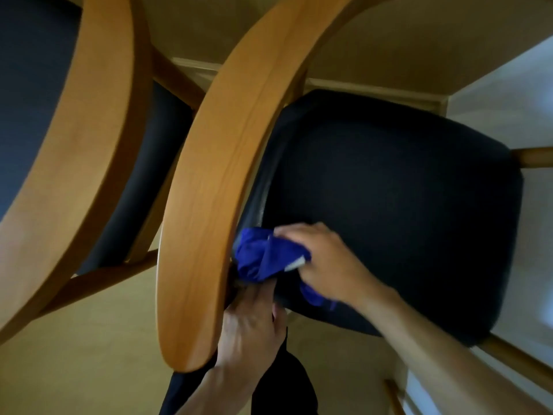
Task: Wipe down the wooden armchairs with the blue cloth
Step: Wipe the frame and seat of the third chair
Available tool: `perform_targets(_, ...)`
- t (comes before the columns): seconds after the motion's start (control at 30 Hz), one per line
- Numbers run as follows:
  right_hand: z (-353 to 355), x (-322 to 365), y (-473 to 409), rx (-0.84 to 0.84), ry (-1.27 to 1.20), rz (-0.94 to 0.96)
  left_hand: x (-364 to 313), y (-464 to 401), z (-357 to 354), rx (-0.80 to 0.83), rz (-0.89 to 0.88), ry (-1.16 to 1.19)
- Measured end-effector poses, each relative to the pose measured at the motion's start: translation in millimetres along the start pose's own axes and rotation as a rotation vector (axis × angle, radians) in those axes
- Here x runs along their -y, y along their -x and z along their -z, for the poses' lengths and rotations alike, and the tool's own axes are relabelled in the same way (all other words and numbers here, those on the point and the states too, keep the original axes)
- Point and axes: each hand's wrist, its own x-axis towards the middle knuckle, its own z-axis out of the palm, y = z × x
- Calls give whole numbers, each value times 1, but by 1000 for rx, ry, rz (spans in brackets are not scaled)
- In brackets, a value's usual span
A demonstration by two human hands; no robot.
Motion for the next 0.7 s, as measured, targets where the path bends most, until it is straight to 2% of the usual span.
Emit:
perform_targets(0.13, 77, -8, -76, -443, 54, 65, -16, -27, 6, -101, 23, 9)
perform_targets(0.2, 110, -18, -116, -591, 122, -38, -22, -43, 8, -178, 51, 17)
perform_targets(0.27, 118, -23, -144, -655, 246, -217, -28, -54, 9, -215, 71, 48)
perform_targets(0.3, 111, -22, -149, -653, 342, -248, -29, -56, 9, -223, 64, 56)
perform_targets(0.37, 89, -17, -139, -514, 474, -121, -26, -56, 7, -237, 59, 61)
perform_targets(0.47, 80, -22, -96, -164, 390, 59, -20, -55, 8, -263, 89, 82)
perform_targets(0.5, 87, -26, -88, -99, 362, 80, -20, -54, 9, -255, 89, 79)
perform_targets(0.57, 105, -31, -87, -121, 335, 125, -22, -54, 11, -237, 86, 66)
perform_targets(0.67, 121, -28, -111, -326, 389, 229, -26, -54, 13, -241, 85, 67)
perform_targets(0.7, 120, -26, -119, -342, 433, 251, -27, -54, 13, -243, 84, 64)
